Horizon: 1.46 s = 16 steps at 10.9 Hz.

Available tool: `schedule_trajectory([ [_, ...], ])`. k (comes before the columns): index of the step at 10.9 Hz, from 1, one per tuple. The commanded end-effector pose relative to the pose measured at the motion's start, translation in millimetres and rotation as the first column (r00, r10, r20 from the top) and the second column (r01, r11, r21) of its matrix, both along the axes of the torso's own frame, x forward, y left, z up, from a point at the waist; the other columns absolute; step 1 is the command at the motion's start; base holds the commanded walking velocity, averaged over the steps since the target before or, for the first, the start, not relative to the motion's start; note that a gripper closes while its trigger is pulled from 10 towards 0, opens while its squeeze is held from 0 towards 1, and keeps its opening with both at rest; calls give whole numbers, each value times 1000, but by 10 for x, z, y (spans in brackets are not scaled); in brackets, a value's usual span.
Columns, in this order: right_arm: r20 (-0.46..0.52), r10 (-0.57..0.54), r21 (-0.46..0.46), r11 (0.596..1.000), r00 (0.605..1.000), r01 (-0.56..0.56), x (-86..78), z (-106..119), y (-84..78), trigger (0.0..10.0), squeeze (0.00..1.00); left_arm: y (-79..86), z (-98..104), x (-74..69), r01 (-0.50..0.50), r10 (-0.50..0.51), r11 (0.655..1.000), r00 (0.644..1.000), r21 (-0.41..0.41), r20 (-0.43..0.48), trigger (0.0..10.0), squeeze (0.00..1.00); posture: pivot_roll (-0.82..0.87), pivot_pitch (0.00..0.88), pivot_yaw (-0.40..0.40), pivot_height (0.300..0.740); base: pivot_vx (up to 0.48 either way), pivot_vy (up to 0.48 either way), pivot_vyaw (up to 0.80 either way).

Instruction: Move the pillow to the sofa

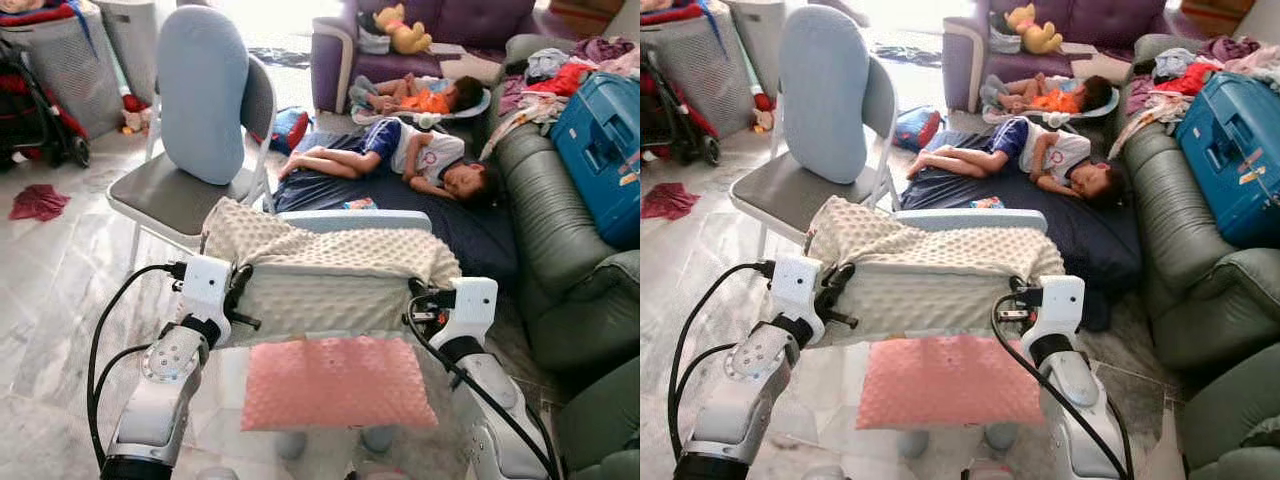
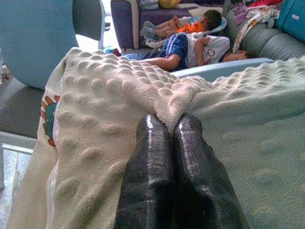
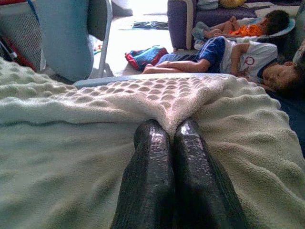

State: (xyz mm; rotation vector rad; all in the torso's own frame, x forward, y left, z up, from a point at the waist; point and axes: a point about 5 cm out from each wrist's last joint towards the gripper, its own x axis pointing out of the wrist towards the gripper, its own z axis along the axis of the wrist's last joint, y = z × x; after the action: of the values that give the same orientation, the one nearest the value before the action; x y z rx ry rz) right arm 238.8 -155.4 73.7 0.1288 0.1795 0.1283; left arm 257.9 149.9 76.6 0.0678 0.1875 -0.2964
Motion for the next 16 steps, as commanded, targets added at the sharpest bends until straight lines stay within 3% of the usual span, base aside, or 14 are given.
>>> schedule_trajectory([
  [1,6,-55,-13,998,998,55,6,27,-124,10000,0,1,35,22,-1,1,1000,1000,0,8,10000,0,-34,0,-61,740,-247,0,-800],
  [7,6,-49,-29,998,999,49,21,31,-134,10000,0,-21,33,30,6,-6,1000,1000,-1,2,10000,0,-35,0,-66,740,-278,0,-615],
  [11,30,-50,-46,998,998,52,57,75,-141,10000,0,-32,29,43,14,-14,1000,1000,-1,-2,10000,0,-37,0,-64,740,-293,0,0],
  [16,28,-54,-48,997,998,56,83,76,-151,10000,0,-39,21,56,20,-20,1000,1000,3,-4,10000,0,-39,0,-66,740,-294,0,-704],
])
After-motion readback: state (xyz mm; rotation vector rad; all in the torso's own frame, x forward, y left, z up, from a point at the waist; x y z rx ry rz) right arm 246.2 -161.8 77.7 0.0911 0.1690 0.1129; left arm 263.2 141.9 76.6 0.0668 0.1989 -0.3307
